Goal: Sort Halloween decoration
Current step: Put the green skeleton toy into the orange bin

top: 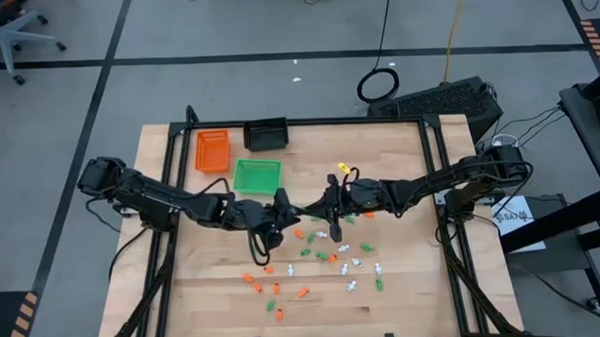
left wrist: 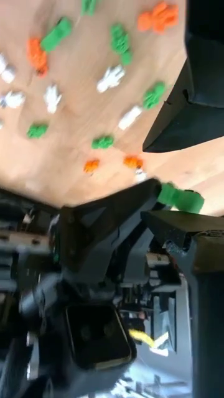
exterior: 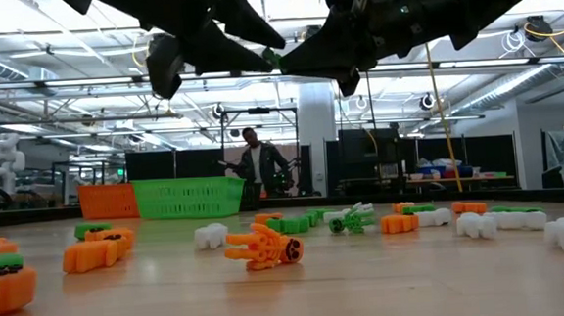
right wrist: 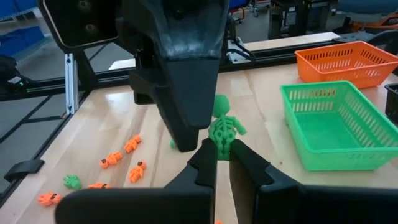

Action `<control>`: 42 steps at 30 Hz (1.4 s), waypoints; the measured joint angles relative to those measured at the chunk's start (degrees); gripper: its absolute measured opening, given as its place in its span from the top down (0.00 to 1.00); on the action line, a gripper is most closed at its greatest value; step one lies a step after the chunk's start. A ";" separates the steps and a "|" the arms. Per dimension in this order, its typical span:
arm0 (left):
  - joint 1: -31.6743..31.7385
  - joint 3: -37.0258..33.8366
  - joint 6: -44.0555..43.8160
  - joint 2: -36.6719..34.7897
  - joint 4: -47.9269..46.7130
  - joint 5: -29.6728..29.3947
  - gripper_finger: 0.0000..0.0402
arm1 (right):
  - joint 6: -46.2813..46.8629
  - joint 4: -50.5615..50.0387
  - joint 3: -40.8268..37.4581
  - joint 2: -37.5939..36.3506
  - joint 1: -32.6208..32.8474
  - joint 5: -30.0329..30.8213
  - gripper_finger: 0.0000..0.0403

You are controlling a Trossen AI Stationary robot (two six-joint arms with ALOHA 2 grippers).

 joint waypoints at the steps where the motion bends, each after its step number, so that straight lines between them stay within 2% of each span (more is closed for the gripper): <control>1: 0.08 0.06 0.14 0.00 -0.38 -0.32 0.61 | 0.00 -0.08 0.00 0.00 0.00 0.00 0.98; 23: 0.47 0.04 3.16 -0.02 -0.63 -0.65 0.62 | 0.06 -0.18 0.00 0.00 0.13 -3.26 0.98; 35: 0.44 0.04 3.15 -0.03 -0.41 0.33 0.90 | 0.68 -0.65 0.00 0.00 0.24 -3.49 0.98; 42: 0.47 0.02 1.75 -0.04 -0.49 1.03 0.93 | 0.68 -0.78 0.00 0.00 0.26 -3.42 0.98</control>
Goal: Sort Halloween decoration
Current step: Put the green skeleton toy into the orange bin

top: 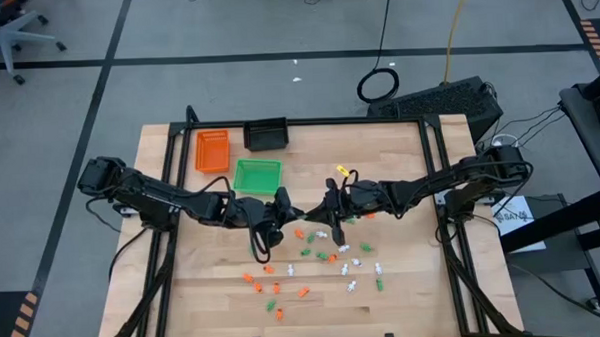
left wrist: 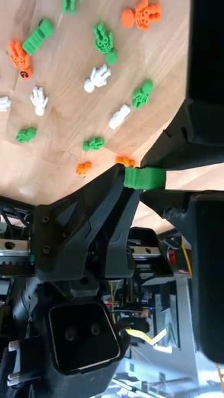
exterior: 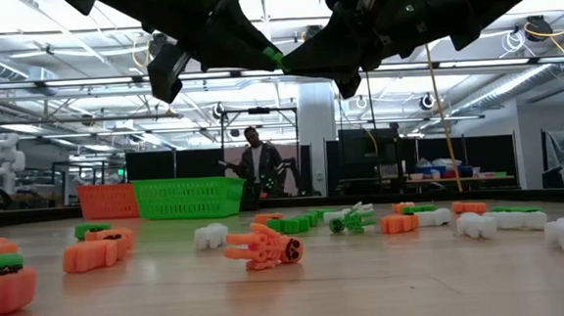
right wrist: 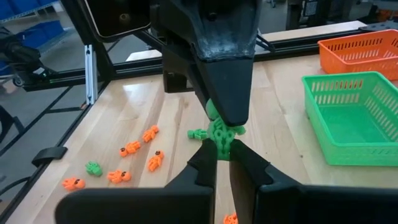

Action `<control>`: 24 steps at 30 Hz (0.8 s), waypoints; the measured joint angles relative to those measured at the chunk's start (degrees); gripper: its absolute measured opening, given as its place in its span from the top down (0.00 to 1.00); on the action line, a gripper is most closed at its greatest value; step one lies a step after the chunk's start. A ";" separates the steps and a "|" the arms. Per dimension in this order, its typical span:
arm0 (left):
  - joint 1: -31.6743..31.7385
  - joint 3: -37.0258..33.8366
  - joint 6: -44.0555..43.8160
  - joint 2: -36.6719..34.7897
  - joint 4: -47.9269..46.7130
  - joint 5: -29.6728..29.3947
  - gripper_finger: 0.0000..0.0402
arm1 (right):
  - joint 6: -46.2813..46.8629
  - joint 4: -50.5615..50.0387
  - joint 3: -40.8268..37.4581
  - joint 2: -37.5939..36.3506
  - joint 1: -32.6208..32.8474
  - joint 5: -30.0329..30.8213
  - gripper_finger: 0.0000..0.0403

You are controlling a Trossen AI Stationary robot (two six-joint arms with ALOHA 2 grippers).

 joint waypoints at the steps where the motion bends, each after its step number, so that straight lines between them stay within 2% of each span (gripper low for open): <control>1: 0.00 0.00 -0.40 0.00 -0.08 0.13 0.93 | 0.00 0.00 0.00 0.00 0.00 0.01 0.98; 6: -0.02 0.00 -4.55 0.00 -0.29 0.53 0.93 | 1.21 -0.48 0.00 0.00 0.09 0.22 0.91; 14: -0.46 -0.09 -11.69 -0.55 -0.83 6.20 0.94 | 0.48 -3.37 0.00 0.00 0.09 0.69 0.67; 17: -0.74 -0.09 -15.02 -1.30 -2.53 6.45 0.94 | -0.24 -4.12 0.00 0.00 0.07 0.84 0.59; 24: -0.34 -0.09 -26.07 -5.19 -9.73 5.36 0.94 | -1.13 -7.69 0.00 0.00 0.09 2.50 0.53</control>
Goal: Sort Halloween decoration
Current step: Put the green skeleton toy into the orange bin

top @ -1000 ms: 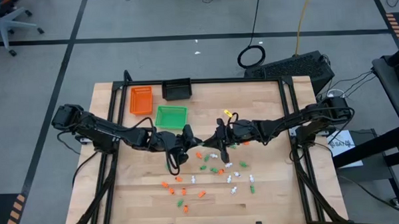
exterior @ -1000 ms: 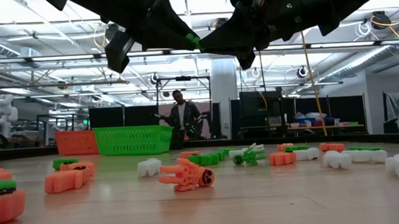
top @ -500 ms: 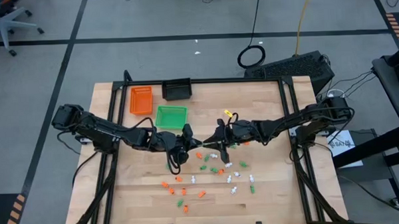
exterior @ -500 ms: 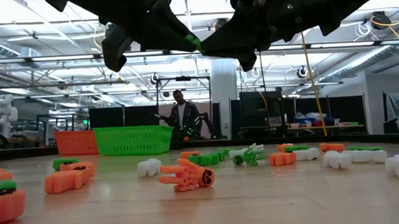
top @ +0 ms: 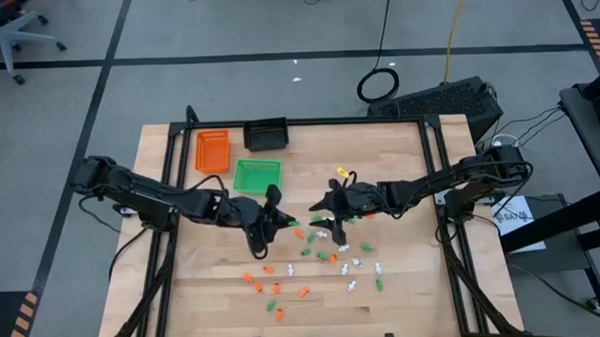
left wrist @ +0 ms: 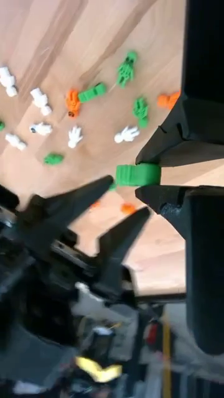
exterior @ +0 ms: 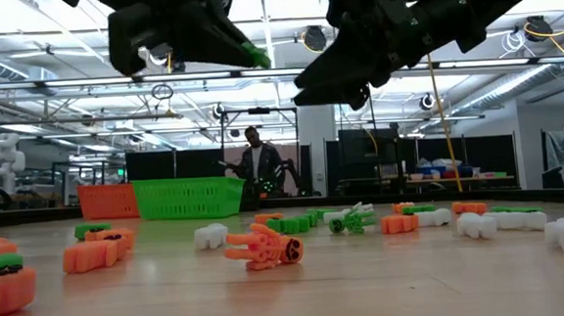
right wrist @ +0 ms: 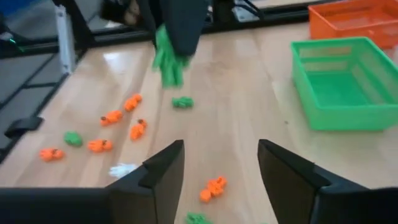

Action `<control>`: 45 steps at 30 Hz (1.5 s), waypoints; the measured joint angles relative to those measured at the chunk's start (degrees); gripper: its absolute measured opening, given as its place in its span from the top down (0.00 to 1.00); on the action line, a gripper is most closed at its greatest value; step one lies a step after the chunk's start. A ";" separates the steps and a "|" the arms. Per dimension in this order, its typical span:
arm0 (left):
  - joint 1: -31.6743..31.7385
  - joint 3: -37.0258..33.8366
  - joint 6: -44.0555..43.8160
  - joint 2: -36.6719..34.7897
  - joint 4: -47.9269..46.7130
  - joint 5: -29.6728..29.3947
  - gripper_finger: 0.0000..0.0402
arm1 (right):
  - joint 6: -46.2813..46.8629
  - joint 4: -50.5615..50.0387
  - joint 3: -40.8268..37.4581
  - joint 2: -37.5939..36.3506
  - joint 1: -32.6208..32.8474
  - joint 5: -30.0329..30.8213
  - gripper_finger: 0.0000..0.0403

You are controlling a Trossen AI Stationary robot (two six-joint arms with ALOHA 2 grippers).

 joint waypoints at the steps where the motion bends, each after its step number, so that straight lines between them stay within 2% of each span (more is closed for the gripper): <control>1: 0.12 0.00 -1.61 -0.73 -0.75 -0.49 0.94 | 0.04 -0.44 0.00 0.00 0.00 0.91 0.53; 9: 2.75 0.00 -8.62 -8.32 -9.60 -8.35 0.94 | 0.26 -1.92 0.00 0.00 0.09 4.17 0.54; 14: 7.63 0.02 -11.86 -13.85 -17.10 -7.66 0.94 | 0.23 -1.64 0.00 0.00 0.62 4.12 0.54; 21: 18.10 0.04 -17.09 -18.16 -24.72 -7.00 0.94 | 0.23 -2.01 0.00 0.00 2.35 3.98 0.54; 34: 37.57 0.04 -29.83 -18.23 -32.97 -8.16 0.94 | -0.01 -2.88 0.00 0.00 4.44 3.95 0.54; 40: 44.11 0.03 -34.97 -18.12 -38.86 -8.49 0.94 | -0.62 -2.91 0.00 0.00 4.44 3.95 0.54; 45: 47.46 -2.62 -35.69 -18.03 -38.81 -8.57 0.94 | -1.08 -2.91 0.00 0.00 4.44 4.11 0.54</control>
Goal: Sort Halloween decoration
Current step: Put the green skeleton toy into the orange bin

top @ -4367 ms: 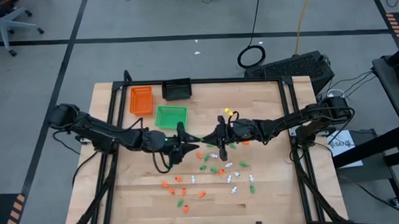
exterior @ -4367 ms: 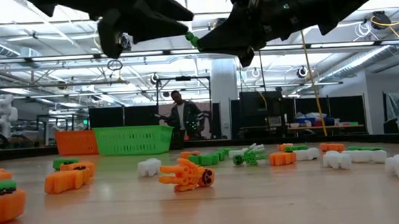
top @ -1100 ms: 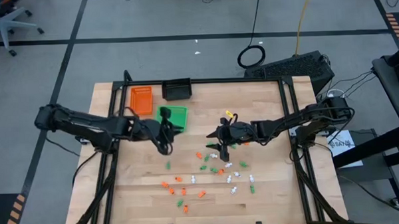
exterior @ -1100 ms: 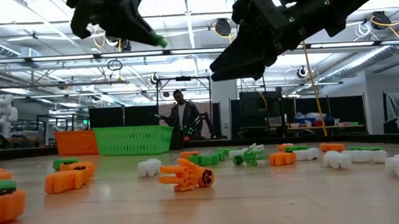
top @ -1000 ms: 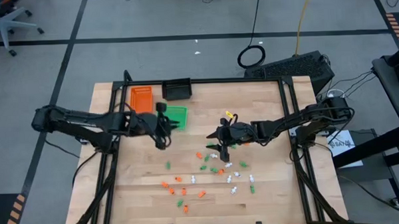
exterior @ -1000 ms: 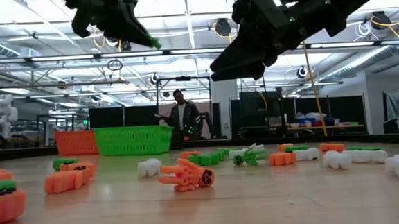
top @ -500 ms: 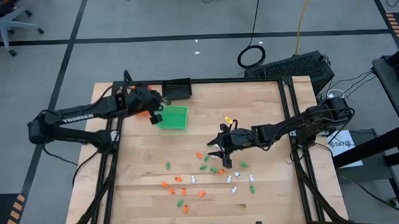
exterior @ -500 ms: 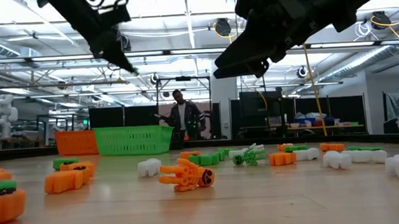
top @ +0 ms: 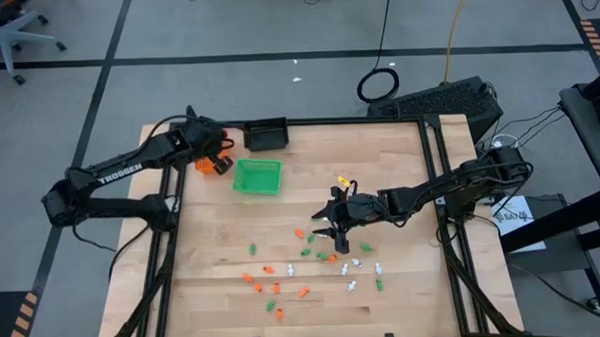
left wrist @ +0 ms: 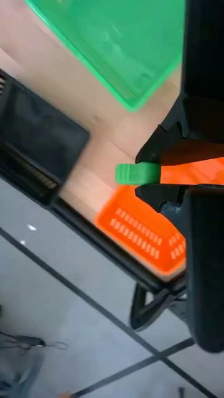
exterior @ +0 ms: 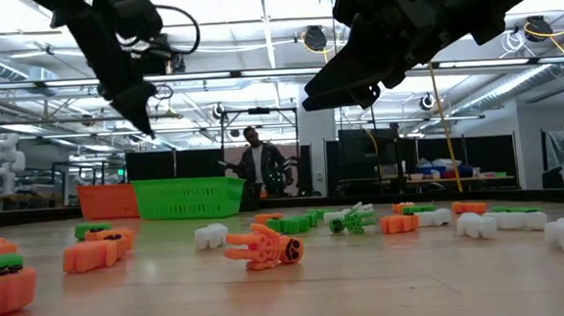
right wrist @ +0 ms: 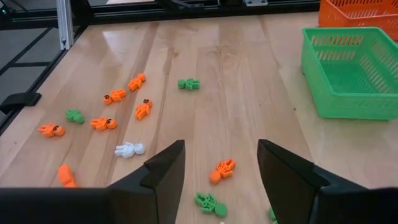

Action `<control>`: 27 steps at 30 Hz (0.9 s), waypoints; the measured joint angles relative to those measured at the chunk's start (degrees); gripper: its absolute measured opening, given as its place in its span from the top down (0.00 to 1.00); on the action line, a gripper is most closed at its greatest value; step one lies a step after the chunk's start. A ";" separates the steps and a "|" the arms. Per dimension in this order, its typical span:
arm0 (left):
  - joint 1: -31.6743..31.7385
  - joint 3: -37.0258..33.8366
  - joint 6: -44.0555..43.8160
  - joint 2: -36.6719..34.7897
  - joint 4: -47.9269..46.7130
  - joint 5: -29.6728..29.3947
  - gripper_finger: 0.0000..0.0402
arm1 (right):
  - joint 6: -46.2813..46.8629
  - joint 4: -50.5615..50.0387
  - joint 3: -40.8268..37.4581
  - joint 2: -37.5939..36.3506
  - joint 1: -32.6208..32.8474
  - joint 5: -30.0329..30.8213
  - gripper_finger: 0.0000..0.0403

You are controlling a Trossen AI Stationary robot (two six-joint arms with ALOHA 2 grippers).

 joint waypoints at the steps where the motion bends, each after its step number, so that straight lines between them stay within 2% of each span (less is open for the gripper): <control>1: 0.53 -0.79 0.00 0.00 0.33 -0.02 0.94 | -0.02 0.00 0.00 0.00 0.00 0.00 0.54; 8: 2.96 -5.26 -0.26 0.02 2.42 -0.16 0.94 | -0.46 0.01 0.00 0.00 -0.02 0.07 0.54; 18: 4.87 -11.25 -8.85 0.64 7.71 -2.55 0.94 | -0.62 0.02 0.00 0.00 -0.08 0.07 0.54; 27: 4.90 -15.85 -13.19 2.36 13.95 -2.78 0.94 | -0.63 0.04 0.00 0.00 -0.11 0.10 0.54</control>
